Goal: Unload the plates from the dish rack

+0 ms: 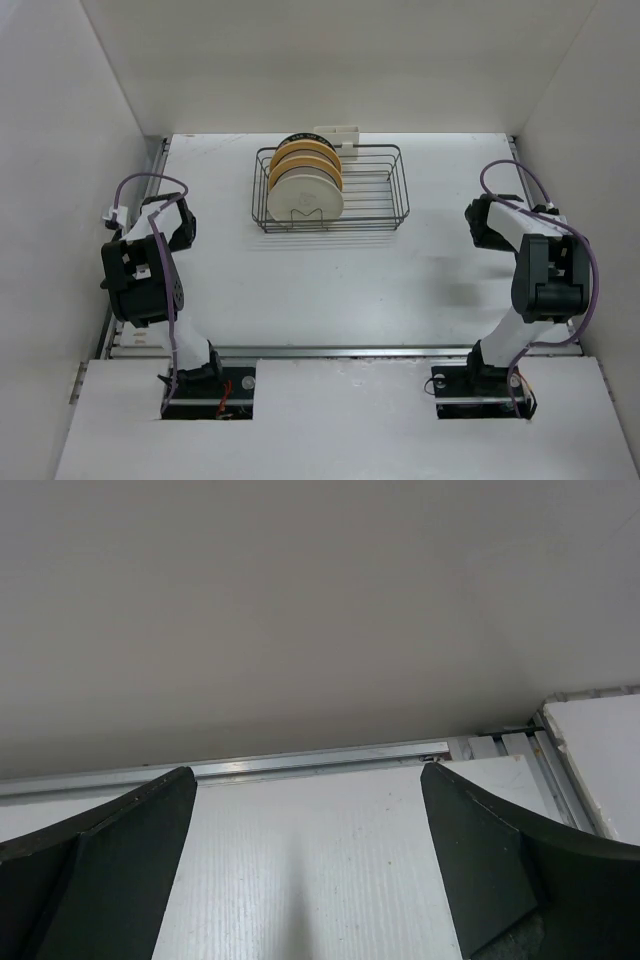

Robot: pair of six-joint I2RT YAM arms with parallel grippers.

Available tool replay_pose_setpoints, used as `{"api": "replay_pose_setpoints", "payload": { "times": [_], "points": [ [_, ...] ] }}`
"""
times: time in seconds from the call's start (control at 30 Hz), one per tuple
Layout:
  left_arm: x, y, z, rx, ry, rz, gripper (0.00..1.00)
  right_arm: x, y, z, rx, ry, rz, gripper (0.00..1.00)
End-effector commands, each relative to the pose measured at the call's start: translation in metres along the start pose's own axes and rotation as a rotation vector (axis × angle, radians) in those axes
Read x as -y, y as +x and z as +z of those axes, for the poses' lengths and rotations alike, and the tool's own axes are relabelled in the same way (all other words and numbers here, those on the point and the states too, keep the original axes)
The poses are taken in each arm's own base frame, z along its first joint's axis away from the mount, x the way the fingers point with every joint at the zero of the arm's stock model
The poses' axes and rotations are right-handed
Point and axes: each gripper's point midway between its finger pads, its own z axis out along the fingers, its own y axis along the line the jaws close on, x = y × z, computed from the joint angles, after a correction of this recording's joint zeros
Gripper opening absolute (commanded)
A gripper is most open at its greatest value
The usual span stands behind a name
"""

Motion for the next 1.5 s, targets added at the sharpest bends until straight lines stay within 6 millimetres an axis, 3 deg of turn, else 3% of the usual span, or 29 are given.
{"api": "replay_pose_setpoints", "payload": {
  "times": [0.0,0.2,0.23,0.3,0.33,0.37,0.4,0.43,0.47,0.53,0.6,0.63,0.67,0.7,0.73,0.77,0.8,0.83,0.9,0.93,0.97,1.0,1.13,1.17,1.23,1.33,1.37,1.4,1.47],
  "points": [
    [-0.025,-0.023,0.002,0.02,-0.008,0.198,1.0,-0.007,-0.025,0.001,0.083,-0.038,0.01,1.0],
    [-0.025,-0.021,0.002,0.02,-0.009,0.238,1.0,-0.007,-0.025,0.001,0.083,-0.038,0.01,1.0],
    [-0.015,-0.038,0.002,0.055,0.008,0.222,1.0,-0.008,-0.027,0.001,0.083,-0.037,-0.007,1.0],
    [-0.005,-0.067,-0.003,0.087,0.024,0.414,1.0,-0.017,-0.048,-0.002,0.069,-0.035,0.008,1.0],
    [0.009,-0.096,-0.006,0.119,0.033,0.388,1.0,-0.019,-0.059,-0.003,0.07,-0.034,-0.047,1.0],
    [0.012,-0.11,-0.009,0.132,0.039,0.397,1.0,-0.025,-0.069,-0.008,0.07,-0.045,-0.068,1.0],
    [0.014,-0.123,-0.015,0.149,0.049,0.46,1.0,-0.039,-0.098,-0.017,0.078,-0.072,-0.024,1.0],
    [0.015,-0.138,-0.02,0.174,0.061,0.458,1.0,-0.046,-0.113,-0.023,0.077,-0.088,-0.013,1.0],
    [0.019,-0.169,-0.037,0.231,0.098,0.431,1.0,-0.06,-0.144,-0.042,0.047,-0.139,0.051,1.0],
    [0.017,-0.196,-0.059,0.262,0.152,0.406,1.0,-0.074,-0.174,-0.069,0.012,-0.216,0.106,1.0],
    [0.015,-0.225,-0.086,0.212,0.242,0.374,1.0,-0.087,-0.2,-0.1,0.0,-0.324,-0.064,1.0],
    [0.025,-0.23,-0.113,0.195,0.334,0.366,1.0,-0.133,-0.218,-0.145,-0.124,-0.556,0.067,1.0],
    [0.03,-0.234,-0.127,0.151,0.4,0.362,1.0,-0.153,-0.224,-0.173,-0.152,-0.765,-0.003,1.0],
    [0.032,-0.217,-0.148,0.016,0.706,0.617,1.0,-0.166,-0.232,-0.201,-0.114,-1.002,-0.112,1.0],
    [0.042,-0.212,-0.17,-0.062,0.97,0.592,1.0,-0.189,-0.228,-0.269,-0.15,-1.395,-0.046,1.0],
    [0.043,-0.218,-0.199,-0.087,1.238,0.529,1.0,-0.171,-0.259,-0.293,-0.118,-1.576,0.056,1.0],
    [0.031,-0.194,-0.255,-0.136,1.632,0.592,1.0,-0.164,-0.264,-0.318,-0.097,-1.737,0.091,1.0],
    [-0.005,-0.215,-0.262,0.023,1.783,0.58,1.0,-0.148,-0.276,-0.365,-0.058,-2.011,0.139,1.0],
    [-0.027,-0.222,-0.284,0.118,1.954,0.513,1.0,-0.139,-0.249,-0.4,-0.088,-2.204,0.059,1.0],
    [-0.045,-0.209,-0.291,0.152,2.051,0.522,1.0,-0.139,-0.239,-0.412,-0.081,-2.264,0.002,1.0],
    [-0.048,-0.206,-0.29,0.227,2.071,0.556,1.0,-0.128,-0.23,-0.431,-0.117,-2.346,-0.075,1.0],
    [-0.048,-0.205,-0.29,0.243,2.066,0.544,1.0,-0.138,-0.2,-0.443,-0.167,-2.366,-0.173,1.0],
    [-0.03,-0.189,-0.272,0.144,1.926,0.64,1.0,-0.135,-0.141,-0.481,-0.207,-2.45,-0.445,0.97],
    [-0.016,-0.192,-0.273,0.117,1.885,0.67,1.0,-0.133,-0.13,-0.487,-0.182,-2.469,-0.498,0.93],
    [-0.014,-0.19,-0.277,0.059,1.891,0.741,1.0,-0.13,-0.093,-0.505,-0.177,-2.473,-0.623,0.9],
    [0.004,-0.153,-0.297,-0.096,1.941,0.921,1.0,-0.132,-0.051,-0.517,-0.162,-2.422,-0.749,0.74],
    [0.011,-0.148,-0.303,-0.125,1.95,0.932,1.0,-0.133,-0.046,-0.521,-0.162,-2.417,-0.761,0.7],
    [0.024,-0.134,-0.312,-0.189,1.945,0.962,1.0,-0.135,-0.039,-0.521,-0.159,-2.417,-0.781,0.68],
    [0.037,-0.125,-0.322,-0.24,1.951,0.959,0.95,-0.136,-0.023,-0.527,-0.173,-2.42,-0.808,0.68]
  ]
}}
